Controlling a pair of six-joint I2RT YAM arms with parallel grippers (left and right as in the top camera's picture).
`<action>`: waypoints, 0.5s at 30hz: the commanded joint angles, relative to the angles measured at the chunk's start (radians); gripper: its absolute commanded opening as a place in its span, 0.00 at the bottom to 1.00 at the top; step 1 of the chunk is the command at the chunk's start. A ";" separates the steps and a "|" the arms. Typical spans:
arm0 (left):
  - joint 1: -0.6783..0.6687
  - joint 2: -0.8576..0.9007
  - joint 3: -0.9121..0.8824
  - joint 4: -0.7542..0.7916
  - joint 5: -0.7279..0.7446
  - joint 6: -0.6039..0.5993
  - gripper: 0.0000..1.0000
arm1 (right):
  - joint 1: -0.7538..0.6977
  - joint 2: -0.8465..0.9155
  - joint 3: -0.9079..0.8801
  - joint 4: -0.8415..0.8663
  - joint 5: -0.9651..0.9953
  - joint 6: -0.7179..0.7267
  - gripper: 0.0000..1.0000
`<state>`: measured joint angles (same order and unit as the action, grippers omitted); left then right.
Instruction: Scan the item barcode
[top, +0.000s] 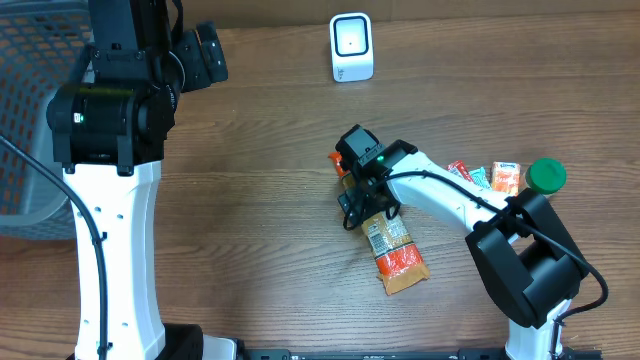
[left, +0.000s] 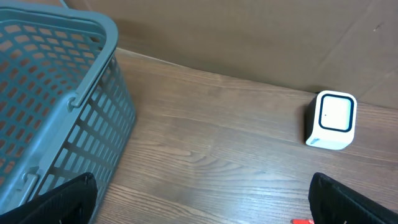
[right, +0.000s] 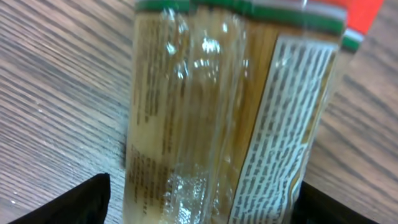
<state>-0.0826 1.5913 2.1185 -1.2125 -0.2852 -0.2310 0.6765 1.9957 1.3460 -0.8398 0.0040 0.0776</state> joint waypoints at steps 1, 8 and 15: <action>0.004 -0.003 0.010 0.000 -0.010 0.018 1.00 | 0.003 0.013 -0.028 -0.003 -0.033 0.003 0.89; 0.004 -0.003 0.010 0.000 -0.010 0.018 1.00 | 0.003 0.013 -0.045 0.008 -0.032 0.003 0.59; 0.004 -0.003 0.010 0.001 -0.010 0.018 1.00 | 0.003 0.013 -0.040 0.029 -0.032 0.003 0.37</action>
<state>-0.0826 1.5913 2.1185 -1.2125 -0.2852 -0.2310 0.6750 1.9919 1.3228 -0.8272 -0.0036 0.0803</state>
